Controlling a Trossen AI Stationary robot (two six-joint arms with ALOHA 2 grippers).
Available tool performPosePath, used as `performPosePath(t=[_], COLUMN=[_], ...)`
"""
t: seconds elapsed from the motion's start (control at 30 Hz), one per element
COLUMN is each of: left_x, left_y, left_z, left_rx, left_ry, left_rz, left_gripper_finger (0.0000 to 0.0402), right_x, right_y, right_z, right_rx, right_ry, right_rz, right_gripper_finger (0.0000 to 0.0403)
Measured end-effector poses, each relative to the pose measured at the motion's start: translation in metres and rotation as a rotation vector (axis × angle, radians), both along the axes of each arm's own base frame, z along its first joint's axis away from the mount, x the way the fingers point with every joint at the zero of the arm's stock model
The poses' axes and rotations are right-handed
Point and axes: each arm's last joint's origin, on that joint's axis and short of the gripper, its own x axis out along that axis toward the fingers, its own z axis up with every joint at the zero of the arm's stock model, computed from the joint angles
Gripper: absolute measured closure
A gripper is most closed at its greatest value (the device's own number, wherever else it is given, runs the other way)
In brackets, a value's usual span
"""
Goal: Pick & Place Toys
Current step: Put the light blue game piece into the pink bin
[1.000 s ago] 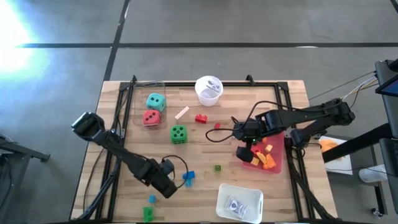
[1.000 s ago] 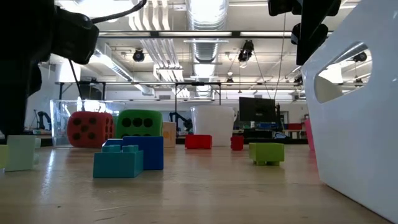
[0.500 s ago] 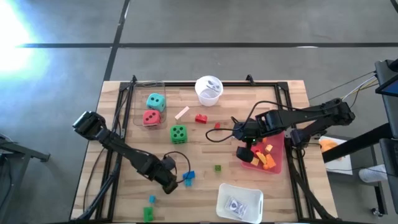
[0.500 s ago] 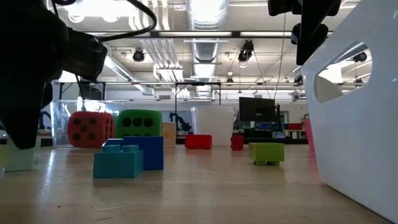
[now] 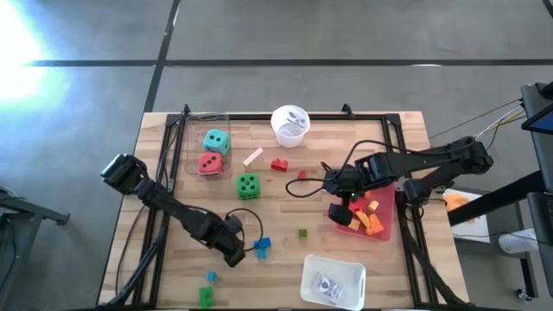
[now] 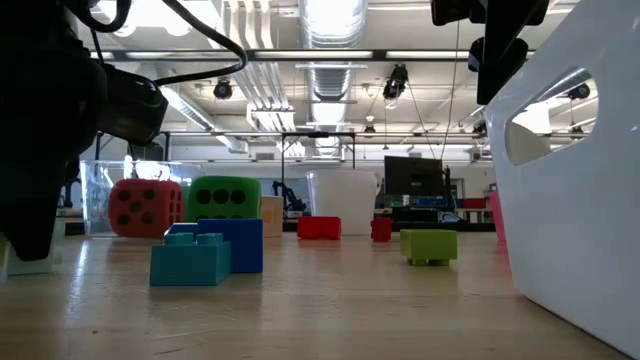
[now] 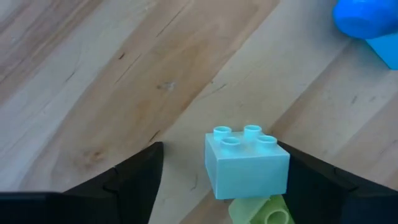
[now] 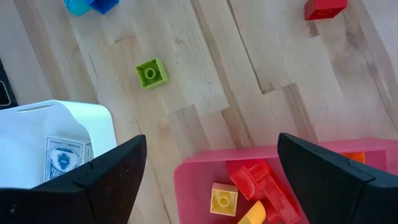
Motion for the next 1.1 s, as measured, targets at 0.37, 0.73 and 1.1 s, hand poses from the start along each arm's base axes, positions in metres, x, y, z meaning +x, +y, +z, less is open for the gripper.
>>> performPosePath(t=[0.37, 0.73, 1.1], left_x=[0.0037, 0.0053, 0.0046], left_y=[0.0019, 0.0012, 0.0037], left_z=[-0.0001, 0.0002, -0.0018], left_rx=[0.006, -0.002, -0.011], left_ry=[-0.032, -0.048, -0.038], left_rz=[-0.076, -0.123, -0.126], left_gripper_finger=[0.0131, 0.0132, 0.0132], right_x=[0.0001, 0.0002, 0.0002], right_y=[0.0, 0.0, 0.0], right_z=[0.0, -0.0001, 0.0], right_rx=[0.0, -0.002, -0.003], right_ry=[-0.001, -0.001, -0.002], right_rz=[0.0, 0.005, 0.006], right_gripper_finger=[0.0049, 0.0049, 0.0049])
